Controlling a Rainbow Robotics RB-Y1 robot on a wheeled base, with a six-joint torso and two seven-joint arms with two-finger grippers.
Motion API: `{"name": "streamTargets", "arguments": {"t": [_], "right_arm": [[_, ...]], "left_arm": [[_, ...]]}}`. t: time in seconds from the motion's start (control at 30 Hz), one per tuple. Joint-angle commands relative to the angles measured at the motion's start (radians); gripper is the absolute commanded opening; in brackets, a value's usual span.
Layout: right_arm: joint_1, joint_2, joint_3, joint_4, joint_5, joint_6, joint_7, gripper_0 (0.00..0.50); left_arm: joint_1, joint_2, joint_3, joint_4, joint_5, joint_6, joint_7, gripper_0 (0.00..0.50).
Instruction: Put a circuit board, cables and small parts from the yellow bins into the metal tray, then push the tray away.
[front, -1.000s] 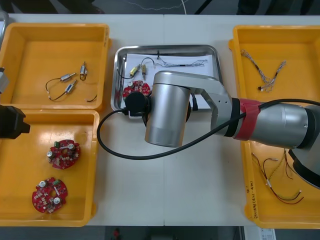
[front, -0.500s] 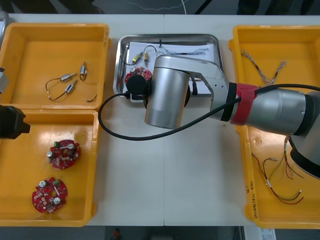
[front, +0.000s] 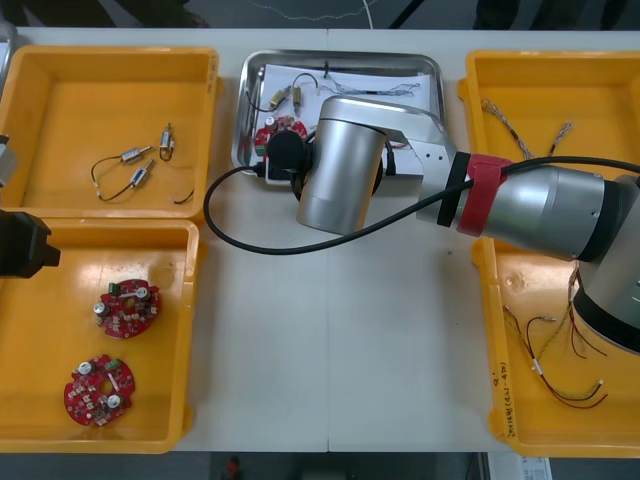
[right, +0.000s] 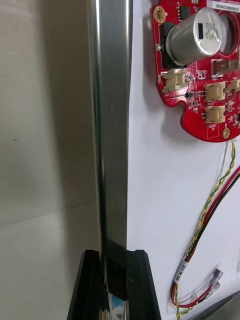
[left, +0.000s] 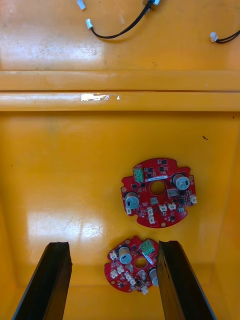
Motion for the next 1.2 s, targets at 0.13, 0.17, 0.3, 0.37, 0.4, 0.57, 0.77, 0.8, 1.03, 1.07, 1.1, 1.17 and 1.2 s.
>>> {"name": "streamTargets", "arguments": {"t": [0.13,0.17,0.3,0.37,0.4,0.57,0.77,0.8,1.03,1.07,1.1,1.17,1.2], "right_arm": [[-0.076,0.030,0.007,0.068,-0.003,-0.073,0.056,0.000],[-0.076,0.032,0.007,0.076,-0.003,-0.081,0.058,0.000],[-0.081,0.033,0.007,0.093,-0.005,-0.104,0.062,0.000],[-0.081,0.032,0.007,0.099,-0.005,-0.112,0.065,0.000],[-0.081,0.032,0.007,0.100,-0.005,-0.115,0.067,0.000],[-0.081,0.032,0.007,0.105,0.003,-0.119,0.078,0.209],[-0.081,0.032,0.004,0.103,0.011,-0.113,0.094,0.500],[-0.081,0.032,-0.002,0.097,0.011,-0.110,0.096,0.500],[-0.070,0.032,-0.087,0.031,-0.035,0.003,0.093,0.500],[-0.061,0.032,-0.114,0.016,-0.046,0.026,0.093,0.500],[-0.058,0.032,-0.128,0.008,-0.051,0.037,0.093,0.500],[-0.041,0.032,-0.173,-0.032,-0.066,0.083,0.091,0.500],[-0.040,0.032,-0.182,-0.044,-0.066,0.095,0.091,0.500]], "left_arm": [[0.016,0.045,0.029,-0.004,-0.009,0.006,-0.070,0.500],[0.016,0.045,0.029,-0.004,-0.009,0.006,-0.070,0.500],[0.016,0.045,0.029,-0.004,-0.009,0.006,-0.070,0.500],[0.016,0.045,0.029,-0.004,-0.009,0.006,-0.070,0.500],[0.016,0.045,0.029,-0.004,-0.009,0.006,-0.070,0.500],[0.016,0.045,0.029,-0.004,-0.009,0.006,-0.070,0.500],[0.016,0.045,0.029,-0.004,-0.009,0.006,-0.070,0.500],[0.016,0.045,0.029,-0.004,-0.009,0.006,-0.070,0.500],[0.016,0.045,0.029,-0.004,-0.009,0.006,-0.070,0.500],[0.016,0.045,0.029,-0.004,-0.009,0.006,-0.070,0.500],[0.016,0.045,0.029,-0.004,-0.009,0.006,-0.070,0.500],[0.016,0.045,0.029,-0.004,-0.009,0.006,-0.070,0.500],[0.016,0.045,0.029,-0.004,-0.009,0.006,-0.070,0.500]]}}
